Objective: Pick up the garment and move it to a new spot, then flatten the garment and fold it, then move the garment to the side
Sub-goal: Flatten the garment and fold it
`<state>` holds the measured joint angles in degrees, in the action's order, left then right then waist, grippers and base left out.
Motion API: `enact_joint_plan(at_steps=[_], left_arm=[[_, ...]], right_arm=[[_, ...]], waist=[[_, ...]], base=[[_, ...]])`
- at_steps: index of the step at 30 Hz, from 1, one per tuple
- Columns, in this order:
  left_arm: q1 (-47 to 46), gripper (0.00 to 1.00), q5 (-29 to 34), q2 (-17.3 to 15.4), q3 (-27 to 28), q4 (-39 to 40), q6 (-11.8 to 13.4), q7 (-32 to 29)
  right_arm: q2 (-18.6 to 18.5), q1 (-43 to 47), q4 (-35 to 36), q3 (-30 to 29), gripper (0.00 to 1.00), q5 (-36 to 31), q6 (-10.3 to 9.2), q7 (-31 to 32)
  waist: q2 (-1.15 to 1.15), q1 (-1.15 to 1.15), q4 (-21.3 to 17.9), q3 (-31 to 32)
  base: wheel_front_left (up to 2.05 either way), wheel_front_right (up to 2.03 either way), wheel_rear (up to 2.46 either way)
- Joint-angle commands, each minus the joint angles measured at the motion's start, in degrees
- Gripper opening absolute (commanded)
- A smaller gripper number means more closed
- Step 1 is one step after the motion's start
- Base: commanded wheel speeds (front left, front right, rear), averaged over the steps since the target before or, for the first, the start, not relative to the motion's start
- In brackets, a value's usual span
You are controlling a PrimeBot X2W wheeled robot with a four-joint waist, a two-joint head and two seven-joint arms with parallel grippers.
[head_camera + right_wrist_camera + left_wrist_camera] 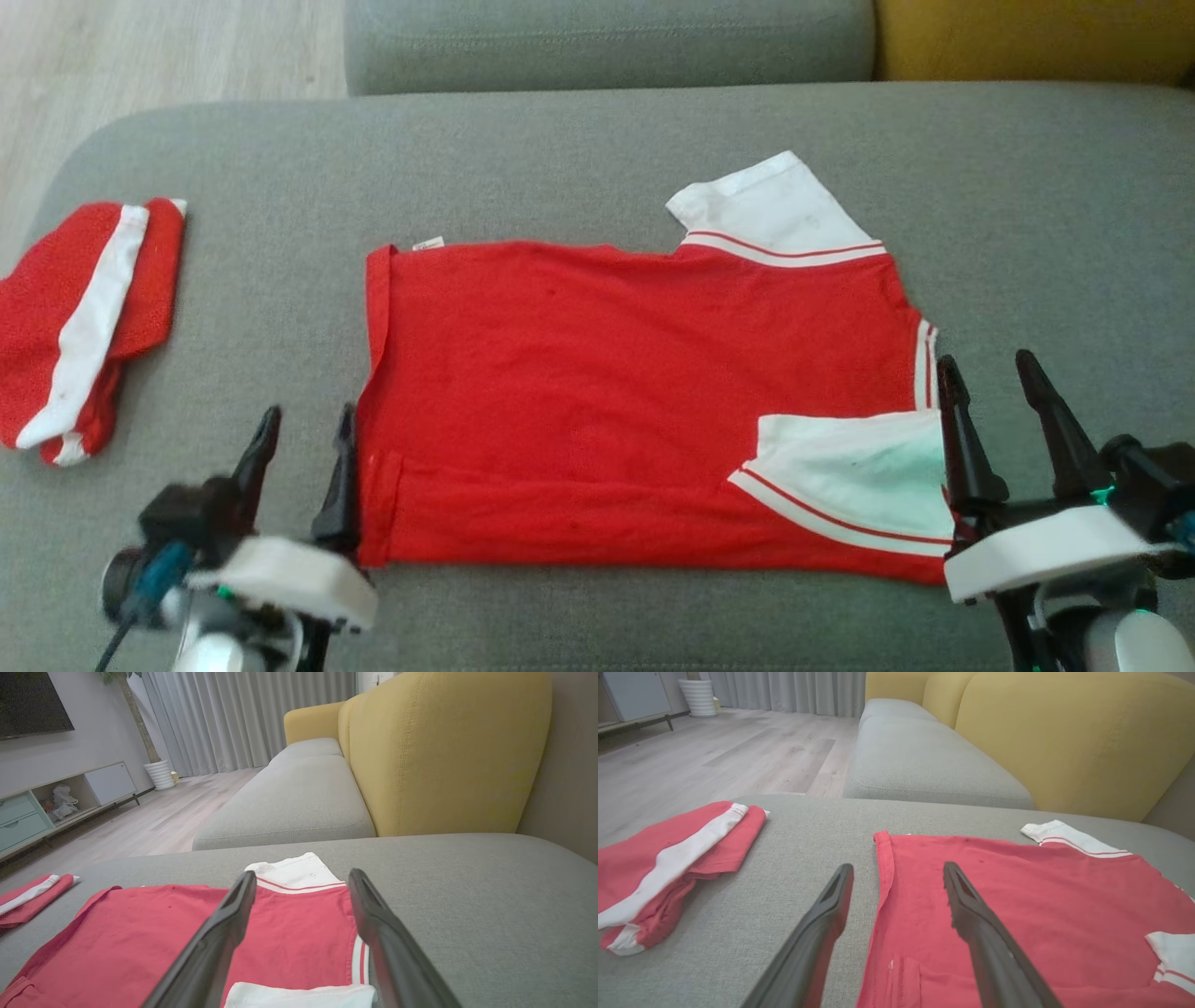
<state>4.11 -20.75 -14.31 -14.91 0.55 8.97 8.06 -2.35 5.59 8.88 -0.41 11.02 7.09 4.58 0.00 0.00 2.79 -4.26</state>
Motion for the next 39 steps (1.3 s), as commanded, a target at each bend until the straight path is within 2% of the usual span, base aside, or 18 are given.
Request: enact_joint_plan(at_steps=[1,7,12,16,21,27,28,29,30,35,39], left_arm=[[-5.71,1.00,0.02,-0.91,1.50,0.63,-0.63,-0.34],[-19.32,1.00,-1.79,0.95,0.26,-9.15,-4.60,-1.26],[-32.55,1.00,-2.86,2.04,-0.21,-24.11,-8.13,-1.91],[-41.02,1.00,-2.87,1.74,-0.09,-36.45,-9.88,-1.45],[-47.82,1.00,-3.71,1.30,0.44,-50.41,-11.48,-1.42],[-51.54,1.00,-5.18,1.35,0.86,-60.57,-13.58,0.30],[-52.04,0.41,-5.33,1.36,0.85,-61.54,-13.90,0.97],[-52.52,0.16,-5.31,1.31,0.71,-62.38,-14.16,1.78],[-52.92,0.00,-5.48,1.40,0.66,-63.24,-14.46,2.27],[-54.58,0.00,-5.55,1.71,-0.23,-66.35,-15.41,4.20],[-55.46,0.00,-5.49,2.47,-1.05,-67.23,-15.85,5.54]], right_arm=[[-0.53,-1.21,2.25,1.11,1.00,0.37,0.40,-0.01],[-0.53,-3.39,2.56,0.37,1.00,0.44,0.40,-0.08],[-0.53,-6.10,2.37,0.89,1.00,0.38,0.40,-0.30],[-0.53,-8.35,1.42,1.17,1.00,0.80,0.40,-0.99],[-0.53,-9.64,-0.09,1.13,1.00,1.84,0.40,-2.10],[-0.53,-9.83,-2.17,0.68,1.00,3.20,0.40,-3.40],[-0.53,-9.88,-2.46,0.63,1.00,3.39,0.40,-3.51],[-0.53,-9.97,-2.70,0.61,1.00,3.51,0.40,-3.60],[-0.53,-10.14,-2.96,0.58,1.00,3.61,0.40,-3.68],[-0.53,-12.51,-4.66,-0.02,1.00,3.22,0.40,-3.63],[-0.53,-17.73,-7.74,-0.83,1.00,1.93,0.40,-2.60]], waist=[[0.00,0.00,0.15,-1.01],[0.00,0.00,0.34,-6.09],[0.00,0.00,-0.85,-11.02],[0.00,0.00,-2.47,-14.13],[0.00,0.00,-4.37,-16.32],[0.00,0.00,-5.54,-17.04],[0.00,0.00,-5.61,-17.11],[0.00,0.00,-5.65,-17.19],[0.00,0.00,-5.67,-17.24],[0.00,0.00,-5.27,-17.10],[0.00,0.00,-4.27,-16.71]], base=[[0.00,0.00,0.00],[0.00,0.00,0.00],[0.00,0.00,0.00],[0.00,0.00,0.00],[0.00,0.00,0.00],[0.00,0.00,0.00],[0.00,0.00,0.00],[0.00,0.00,0.00],[0.00,0.00,0.00],[0.00,0.00,0.00],[0.00,0.00,0.00]])
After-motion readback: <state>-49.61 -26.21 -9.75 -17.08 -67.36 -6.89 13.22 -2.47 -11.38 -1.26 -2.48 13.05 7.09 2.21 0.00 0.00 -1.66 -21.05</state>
